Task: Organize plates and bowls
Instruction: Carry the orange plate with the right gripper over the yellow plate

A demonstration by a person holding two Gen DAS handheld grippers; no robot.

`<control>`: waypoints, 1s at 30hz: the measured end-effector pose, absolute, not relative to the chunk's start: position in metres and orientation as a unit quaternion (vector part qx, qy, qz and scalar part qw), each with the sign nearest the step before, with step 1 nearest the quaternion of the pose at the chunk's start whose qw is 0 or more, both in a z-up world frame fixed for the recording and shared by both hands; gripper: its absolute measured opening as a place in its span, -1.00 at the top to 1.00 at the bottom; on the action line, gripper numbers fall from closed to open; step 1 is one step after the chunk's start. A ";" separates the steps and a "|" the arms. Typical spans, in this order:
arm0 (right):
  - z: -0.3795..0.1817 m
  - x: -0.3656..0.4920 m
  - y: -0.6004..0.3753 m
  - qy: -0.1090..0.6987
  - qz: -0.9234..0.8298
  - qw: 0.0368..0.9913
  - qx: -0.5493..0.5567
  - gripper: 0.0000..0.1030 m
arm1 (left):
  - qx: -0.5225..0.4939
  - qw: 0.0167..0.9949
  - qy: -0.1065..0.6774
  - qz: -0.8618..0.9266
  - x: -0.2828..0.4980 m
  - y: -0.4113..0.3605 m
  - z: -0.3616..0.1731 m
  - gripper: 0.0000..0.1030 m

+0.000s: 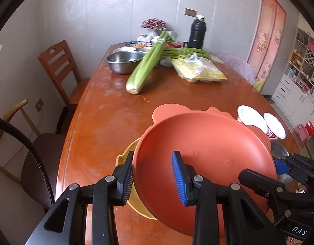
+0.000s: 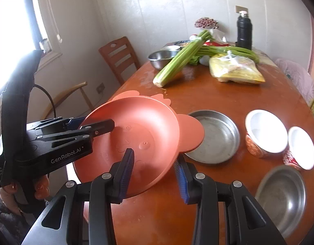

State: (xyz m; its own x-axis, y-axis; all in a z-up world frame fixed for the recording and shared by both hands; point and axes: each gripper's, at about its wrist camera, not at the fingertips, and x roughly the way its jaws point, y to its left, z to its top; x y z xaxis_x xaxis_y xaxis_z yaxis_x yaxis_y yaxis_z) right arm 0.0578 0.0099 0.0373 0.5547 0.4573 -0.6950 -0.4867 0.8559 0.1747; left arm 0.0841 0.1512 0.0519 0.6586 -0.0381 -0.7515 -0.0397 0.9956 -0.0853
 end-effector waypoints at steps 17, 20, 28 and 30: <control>0.005 0.106 0.052 0.421 0.328 0.842 -0.080 0.19 | -0.081 0.887 0.449 0.067 0.087 0.182 0.020 0.31; 0.001 0.115 0.056 0.425 0.337 0.835 -0.090 0.19 | -0.084 0.883 0.455 0.081 0.089 0.183 0.017 0.31; -0.012 0.134 0.063 0.438 0.354 0.819 -0.113 0.19 | -0.097 0.872 0.464 0.122 0.088 0.179 0.009 0.31; -0.013 0.138 0.064 0.441 0.360 0.815 -0.110 0.19 | -0.101 0.871 0.464 0.131 0.086 0.178 0.009 0.31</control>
